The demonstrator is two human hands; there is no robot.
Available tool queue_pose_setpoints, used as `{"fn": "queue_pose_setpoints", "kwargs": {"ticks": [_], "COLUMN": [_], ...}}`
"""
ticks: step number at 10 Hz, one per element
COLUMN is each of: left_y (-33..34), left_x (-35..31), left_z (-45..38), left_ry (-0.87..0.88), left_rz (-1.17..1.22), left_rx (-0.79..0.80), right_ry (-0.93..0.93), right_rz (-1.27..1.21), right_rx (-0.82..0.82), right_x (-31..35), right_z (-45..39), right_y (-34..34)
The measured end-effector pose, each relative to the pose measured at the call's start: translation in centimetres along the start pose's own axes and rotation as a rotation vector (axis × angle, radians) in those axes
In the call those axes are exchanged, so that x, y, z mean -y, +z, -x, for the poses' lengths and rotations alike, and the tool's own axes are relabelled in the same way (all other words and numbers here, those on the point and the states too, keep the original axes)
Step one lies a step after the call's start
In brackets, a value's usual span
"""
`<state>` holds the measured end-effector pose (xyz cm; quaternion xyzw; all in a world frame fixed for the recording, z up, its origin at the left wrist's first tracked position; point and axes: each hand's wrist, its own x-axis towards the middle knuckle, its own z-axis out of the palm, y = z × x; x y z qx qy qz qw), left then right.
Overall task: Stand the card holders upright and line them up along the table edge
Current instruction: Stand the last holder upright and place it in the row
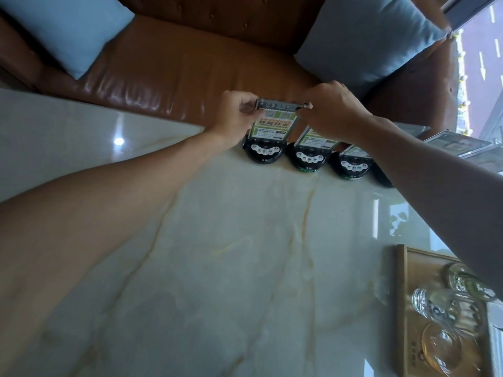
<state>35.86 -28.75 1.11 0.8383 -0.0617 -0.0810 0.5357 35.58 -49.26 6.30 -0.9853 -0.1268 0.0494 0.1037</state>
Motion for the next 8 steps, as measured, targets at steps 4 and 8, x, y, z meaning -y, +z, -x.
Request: {"fn": "queue_pose_setpoints", "kwargs": {"ticks": [4,8], "left_y": [0.4,0.3], "left_x": [0.7,-0.1], "left_z": [-0.4,-0.2], "left_ry": [0.031,0.013], "left_rz": [0.051,-0.13], "left_rx": [-0.024,0.136], "right_ry": [0.074,0.151], "right_rz": [-0.062,-0.076], "right_rx": [-0.003,0.017], "right_x": [0.1,1.0], "right_z": [-0.1,1.2], "right_y": [0.6,0.4]}}
